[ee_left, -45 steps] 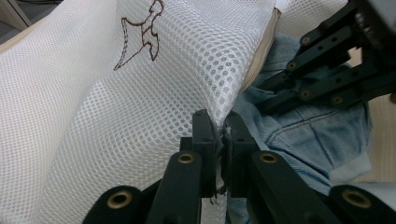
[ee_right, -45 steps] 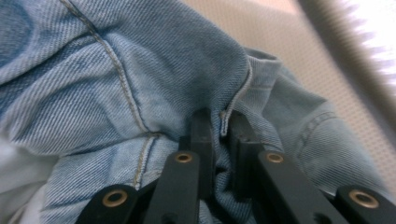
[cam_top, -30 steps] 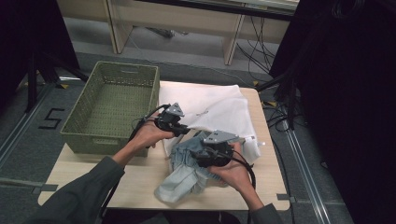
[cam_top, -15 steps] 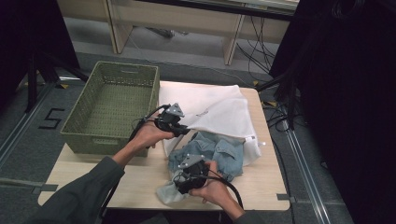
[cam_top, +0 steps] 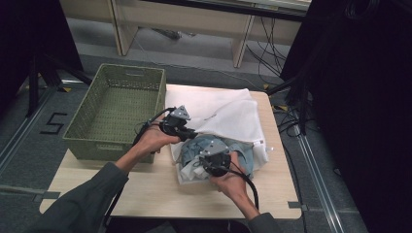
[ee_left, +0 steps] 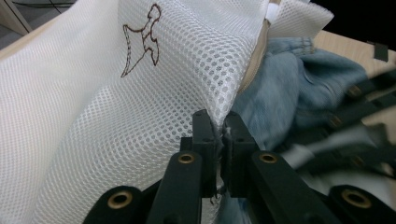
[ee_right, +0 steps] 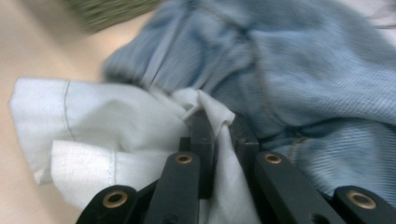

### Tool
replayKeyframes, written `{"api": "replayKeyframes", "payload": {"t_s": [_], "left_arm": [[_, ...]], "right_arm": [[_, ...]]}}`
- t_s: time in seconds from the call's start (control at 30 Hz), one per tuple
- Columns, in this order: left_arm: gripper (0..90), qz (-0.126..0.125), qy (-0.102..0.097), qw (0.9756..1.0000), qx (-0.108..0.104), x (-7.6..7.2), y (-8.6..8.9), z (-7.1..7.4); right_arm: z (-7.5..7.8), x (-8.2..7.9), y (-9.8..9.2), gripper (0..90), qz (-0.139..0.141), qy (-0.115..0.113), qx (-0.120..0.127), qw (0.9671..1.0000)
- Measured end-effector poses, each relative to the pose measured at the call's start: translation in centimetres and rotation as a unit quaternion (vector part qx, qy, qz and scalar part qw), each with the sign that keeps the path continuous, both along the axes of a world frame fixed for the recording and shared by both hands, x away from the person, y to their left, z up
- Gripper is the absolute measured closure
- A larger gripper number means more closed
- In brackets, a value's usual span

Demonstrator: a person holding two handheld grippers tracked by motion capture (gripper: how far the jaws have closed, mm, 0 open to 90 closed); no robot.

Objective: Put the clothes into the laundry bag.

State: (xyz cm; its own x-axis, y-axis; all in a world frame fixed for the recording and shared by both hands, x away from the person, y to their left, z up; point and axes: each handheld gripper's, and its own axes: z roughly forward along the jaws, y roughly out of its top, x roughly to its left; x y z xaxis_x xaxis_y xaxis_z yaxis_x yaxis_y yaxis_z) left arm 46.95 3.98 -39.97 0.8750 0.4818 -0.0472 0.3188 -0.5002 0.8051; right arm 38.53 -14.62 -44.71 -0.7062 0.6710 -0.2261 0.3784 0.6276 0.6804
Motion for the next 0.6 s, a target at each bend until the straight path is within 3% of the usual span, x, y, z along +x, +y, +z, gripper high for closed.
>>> {"api": "replayKeyframes", "payload": {"t_s": [0.03,0.07,0.1,0.13,0.17,0.2,0.23,0.27,0.3,0.37,0.43,0.5,0.53,0.6], "left_arm": [[84.7,-0.002,-0.001,1.0,0.001,0.0,0.0,0.1],[84.8,-0.006,-0.002,1.0,0.004,-0.1,0.0,0.2],[84.8,-0.004,-0.001,1.0,-0.004,-0.2,0.0,0.2],[84.8,-0.012,0.002,0.9999,-0.005,-0.1,0.0,0.3],[84.8,-0.011,0.001,0.9999,0.0,-0.2,0.0,0.4],[84.8,-0.003,0.012,0.9999,0.001,-0.4,-0.1,0.4],[84.8,-0.009,0.003,1.0,0.0,-0.1,-0.1,0.4],[84.8,-0.007,0.003,1.0,-0.002,-0.1,-0.1,0.3],[84.8,-0.008,0.002,1.0,-0.002,0.0,-0.1,0.3],[84.8,-0.008,0.002,1.0,0.001,0.2,0.1,0.3],[84.7,-0.002,0.005,1.0,0.001,0.3,0.4,0.2],[84.7,0.003,0.007,1.0,-0.004,0.4,0.5,0.2],[84.7,0.001,0.007,1.0,0.001,0.5,0.7,0.3],[84.7,0.006,0.007,0.9999,-0.006,0.5,0.8,0.3]], "right_arm": [[0.2,0.4,-0.3,84.2,-0.028,0.009,0.013,0.9995],[0.3,1.0,-0.6,84.3,-0.027,0.005,0.009,0.9996],[0.3,1.4,-0.7,84.4,-0.05,0.003,0.015,0.9986],[0.4,2.6,-1.1,84.5,-0.049,-0.009,0.009,0.9987],[0.4,2.6,-1.1,84.5,-0.049,-0.009,0.009,0.9987],[0.4,2.7,-1.1,84.5,-0.061,-0.005,0.015,0.998],[0.5,3.3,-1.2,84.5,-0.067,-0.007,0.02,0.9976],[0.6,3.6,-1.2,84.4,-0.077,-0.003,0.024,0.9968],[0.5,4.0,-1.1,83.4,-0.083,-0.016,0.028,0.9961],[-0.1,4.9,-0.9,78.9,-0.09,-0.02,0.045,0.9947],[-1.0,5.4,-0.7,73.6,-0.091,0.015,0.06,0.9939],[-1.3,5.1,-0.3,64.6,-0.094,0.034,0.074,0.9922],[-1.3,5.2,-0.4,60.9,-0.079,0.024,0.071,0.9941],[-0.5,4.7,-0.4,51.6,-0.085,0.041,0.099,0.9906]]}}
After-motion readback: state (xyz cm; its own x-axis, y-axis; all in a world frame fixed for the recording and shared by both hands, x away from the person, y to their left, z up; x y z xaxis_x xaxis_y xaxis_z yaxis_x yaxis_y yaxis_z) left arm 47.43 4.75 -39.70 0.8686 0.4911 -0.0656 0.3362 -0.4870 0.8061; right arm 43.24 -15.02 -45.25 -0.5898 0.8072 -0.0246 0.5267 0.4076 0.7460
